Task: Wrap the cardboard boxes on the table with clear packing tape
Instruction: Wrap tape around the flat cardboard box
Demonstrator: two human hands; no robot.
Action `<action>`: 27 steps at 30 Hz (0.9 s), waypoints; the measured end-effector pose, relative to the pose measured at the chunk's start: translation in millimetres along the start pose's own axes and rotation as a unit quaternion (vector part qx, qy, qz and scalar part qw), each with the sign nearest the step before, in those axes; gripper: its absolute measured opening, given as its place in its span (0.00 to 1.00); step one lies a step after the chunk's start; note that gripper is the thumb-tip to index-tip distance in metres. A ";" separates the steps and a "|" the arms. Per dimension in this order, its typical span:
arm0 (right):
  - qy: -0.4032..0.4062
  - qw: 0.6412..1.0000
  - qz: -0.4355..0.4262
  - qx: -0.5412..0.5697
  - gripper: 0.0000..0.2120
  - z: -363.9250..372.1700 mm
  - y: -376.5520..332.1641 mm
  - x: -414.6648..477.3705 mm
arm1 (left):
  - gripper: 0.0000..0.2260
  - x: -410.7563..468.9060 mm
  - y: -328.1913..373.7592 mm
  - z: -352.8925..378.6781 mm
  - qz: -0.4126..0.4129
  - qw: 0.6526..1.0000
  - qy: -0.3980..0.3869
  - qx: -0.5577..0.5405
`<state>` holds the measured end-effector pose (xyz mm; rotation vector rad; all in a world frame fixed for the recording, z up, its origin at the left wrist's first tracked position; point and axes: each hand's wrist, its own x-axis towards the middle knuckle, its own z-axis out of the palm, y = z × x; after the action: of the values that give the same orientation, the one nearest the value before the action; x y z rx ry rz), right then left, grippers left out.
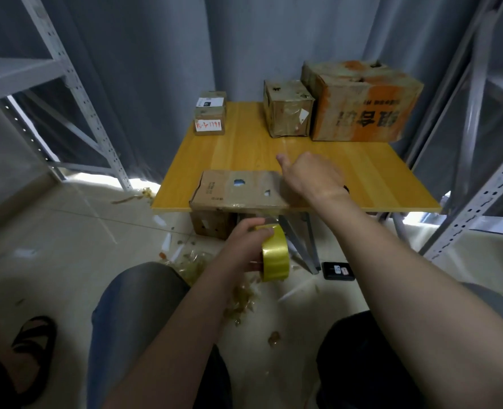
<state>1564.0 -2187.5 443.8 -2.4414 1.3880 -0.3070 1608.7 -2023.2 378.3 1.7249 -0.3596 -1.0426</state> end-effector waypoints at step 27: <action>-0.245 0.875 0.111 0.403 0.24 70.2 45.6 -78.9 | 0.27 23.4 28.4 -42.9 0.344 0.671 0.197 0.627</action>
<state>1511.4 -2129.8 359.3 -1.5114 1.0083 -0.1445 1662.5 -2024.1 395.7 2.5254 -1.5513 0.3678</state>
